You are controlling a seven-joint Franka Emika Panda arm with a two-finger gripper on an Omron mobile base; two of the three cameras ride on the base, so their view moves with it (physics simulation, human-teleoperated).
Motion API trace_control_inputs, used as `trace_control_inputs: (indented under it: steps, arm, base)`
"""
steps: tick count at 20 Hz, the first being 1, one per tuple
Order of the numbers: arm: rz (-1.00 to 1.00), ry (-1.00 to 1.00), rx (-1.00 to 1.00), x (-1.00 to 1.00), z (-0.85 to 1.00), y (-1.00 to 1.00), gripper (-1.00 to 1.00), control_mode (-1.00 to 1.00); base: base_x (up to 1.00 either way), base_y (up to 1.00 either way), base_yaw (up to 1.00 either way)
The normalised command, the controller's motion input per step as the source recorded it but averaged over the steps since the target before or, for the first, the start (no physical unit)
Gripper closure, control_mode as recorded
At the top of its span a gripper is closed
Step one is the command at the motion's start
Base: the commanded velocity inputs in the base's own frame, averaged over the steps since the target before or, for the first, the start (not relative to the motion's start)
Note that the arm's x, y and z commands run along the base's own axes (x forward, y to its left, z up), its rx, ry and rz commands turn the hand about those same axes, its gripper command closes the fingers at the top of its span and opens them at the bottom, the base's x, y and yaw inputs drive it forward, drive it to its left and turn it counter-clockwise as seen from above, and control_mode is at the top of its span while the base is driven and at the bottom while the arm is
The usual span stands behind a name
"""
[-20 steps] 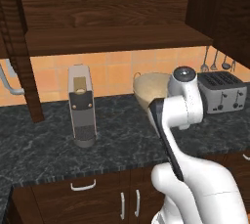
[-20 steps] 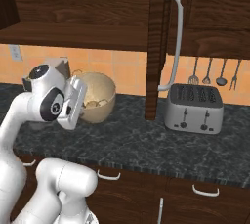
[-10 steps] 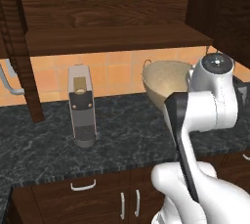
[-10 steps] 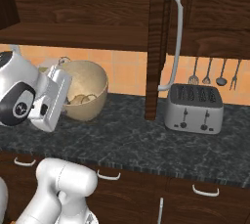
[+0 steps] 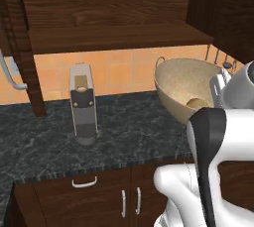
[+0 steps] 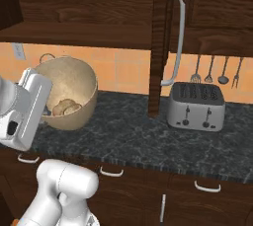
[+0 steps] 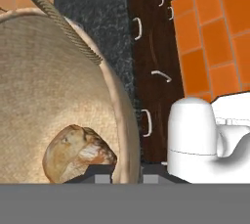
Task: Open the cabinet, pick up the bread from the cabinet and place it in the basket. Then move the basket to the dining counter.
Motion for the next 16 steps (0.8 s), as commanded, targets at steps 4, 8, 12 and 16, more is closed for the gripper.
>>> trace_control_inputs:
  steps: [4,8,12,16]
  arm:
    - [0.0,0.0,0.0,0.0,0.0,0.0,1.0,1.0]
    - [0.0,0.0,0.0,0.0,0.0,0.0,1.0,1.0]
    - [0.0,0.0,0.0,0.0,0.0,0.0,1.0,1.0]
    - [0.0,0.0,0.0,0.0,0.0,0.0,1.0,1.0]
  base:
    - [-1.0,0.03,0.05]
    - [-1.0,0.0,-0.21]
    - [-0.25,0.0,-0.93]
    - [0.0,0.0,-1.0]
